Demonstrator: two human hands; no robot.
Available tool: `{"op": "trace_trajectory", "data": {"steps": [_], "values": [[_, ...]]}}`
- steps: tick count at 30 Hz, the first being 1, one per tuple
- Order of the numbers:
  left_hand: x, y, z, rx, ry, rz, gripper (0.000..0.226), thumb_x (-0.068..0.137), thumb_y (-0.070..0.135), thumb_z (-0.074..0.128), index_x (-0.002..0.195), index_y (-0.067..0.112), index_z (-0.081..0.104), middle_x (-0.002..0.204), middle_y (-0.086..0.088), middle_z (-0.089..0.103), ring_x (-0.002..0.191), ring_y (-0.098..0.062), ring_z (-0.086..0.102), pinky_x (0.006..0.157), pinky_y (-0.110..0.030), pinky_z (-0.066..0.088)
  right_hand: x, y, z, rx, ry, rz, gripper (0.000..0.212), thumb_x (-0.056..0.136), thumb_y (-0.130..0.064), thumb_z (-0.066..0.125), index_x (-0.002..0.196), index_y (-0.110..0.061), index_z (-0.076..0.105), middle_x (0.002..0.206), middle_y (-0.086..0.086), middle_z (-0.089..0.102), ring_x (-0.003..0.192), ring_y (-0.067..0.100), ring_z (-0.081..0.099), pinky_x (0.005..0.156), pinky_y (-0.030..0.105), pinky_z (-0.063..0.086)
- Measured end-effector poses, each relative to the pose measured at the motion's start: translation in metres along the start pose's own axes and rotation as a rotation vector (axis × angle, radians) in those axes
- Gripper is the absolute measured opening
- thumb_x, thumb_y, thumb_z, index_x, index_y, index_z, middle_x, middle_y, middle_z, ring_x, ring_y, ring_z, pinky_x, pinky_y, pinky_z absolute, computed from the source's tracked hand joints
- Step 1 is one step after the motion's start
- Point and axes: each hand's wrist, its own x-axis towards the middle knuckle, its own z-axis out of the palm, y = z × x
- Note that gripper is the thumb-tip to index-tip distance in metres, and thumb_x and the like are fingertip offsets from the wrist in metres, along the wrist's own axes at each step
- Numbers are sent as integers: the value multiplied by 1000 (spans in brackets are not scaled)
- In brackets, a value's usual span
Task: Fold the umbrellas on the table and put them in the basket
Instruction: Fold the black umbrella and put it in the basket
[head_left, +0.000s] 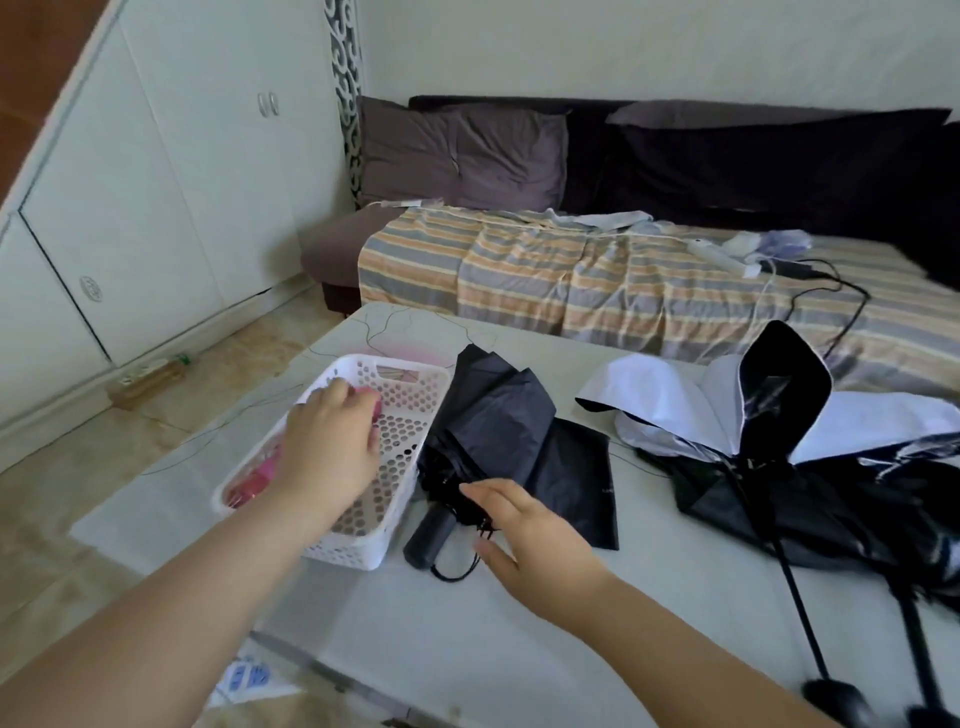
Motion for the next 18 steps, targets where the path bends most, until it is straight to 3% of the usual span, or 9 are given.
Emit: {"op": "trace_trajectory", "data": {"steps": [2,4,9,13,18], "values": [[-4,41,-3,-101,12,176,29,91,24,55,116,9,57,112,-6,54,96,-25,58,77,-35,48,-14,16,-10,47,72,104,43,99,-31,48,141,-26,41,141,-12,39,116,11,52,95,25,45],[-6,76,12,-125,-61,238,31,92,28,55,117,11,52,116,-5,50,101,-25,56,73,-32,44,-28,30,-20,76,124,215,39,98,-30,50,136,-24,48,133,-10,46,102,7,55,88,20,46],[-12,105,79,12,-422,-23,68,89,45,56,140,8,29,135,-12,35,122,-29,38,94,-35,41,-65,57,-36,123,186,337,32,95,-26,55,127,-21,57,112,-13,54,85,-4,51,73,5,38],[-13,108,104,75,-438,-186,93,86,57,55,151,13,5,138,-20,27,124,-34,35,95,-37,42,-88,77,-39,185,230,444,27,95,-27,55,121,-26,60,101,-22,53,84,-8,54,69,4,38],[7,99,118,-145,-413,-292,84,84,40,62,150,19,15,120,-18,54,105,-35,57,80,-35,50,-108,86,-35,350,295,552,23,95,-23,55,116,-26,62,93,-19,60,89,-9,53,69,6,41]]}}
